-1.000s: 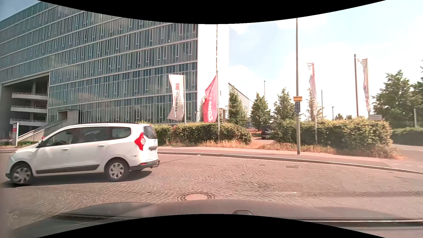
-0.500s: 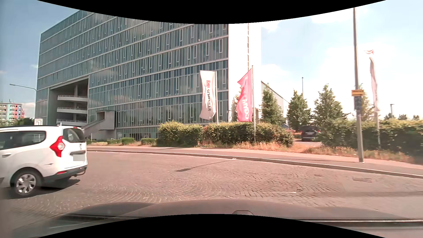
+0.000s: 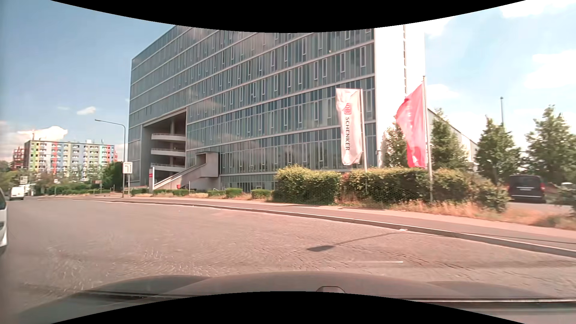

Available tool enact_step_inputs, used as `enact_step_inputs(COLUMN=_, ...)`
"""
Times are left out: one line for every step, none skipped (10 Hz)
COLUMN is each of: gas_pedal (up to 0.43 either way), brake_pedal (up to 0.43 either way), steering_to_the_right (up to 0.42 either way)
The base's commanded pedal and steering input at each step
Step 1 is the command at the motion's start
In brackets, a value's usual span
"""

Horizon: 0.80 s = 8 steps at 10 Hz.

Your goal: Follow the waypoints while adhering to traffic rules and regulations

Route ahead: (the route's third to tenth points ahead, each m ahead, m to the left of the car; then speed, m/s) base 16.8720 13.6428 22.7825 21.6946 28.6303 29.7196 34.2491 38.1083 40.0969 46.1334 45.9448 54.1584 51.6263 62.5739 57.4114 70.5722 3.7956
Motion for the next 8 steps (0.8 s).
enact_step_inputs(gas_pedal=0.260, brake_pedal=0.000, steering_to_the_right=-0.549)
enact_step_inputs(gas_pedal=0.260, brake_pedal=0.000, steering_to_the_right=-0.532)
enact_step_inputs(gas_pedal=0.260, brake_pedal=0.000, steering_to_the_right=-0.522)
enact_step_inputs(gas_pedal=0.260, brake_pedal=0.000, steering_to_the_right=-0.518)
enact_step_inputs(gas_pedal=0.268, brake_pedal=0.000, steering_to_the_right=-0.516)
enact_step_inputs(gas_pedal=0.268, brake_pedal=0.000, steering_to_the_right=-0.515)
enact_step_inputs(gas_pedal=0.268, brake_pedal=0.000, steering_to_the_right=-0.507)
enact_step_inputs(gas_pedal=0.268, brake_pedal=0.000, steering_to_the_right=-0.491)
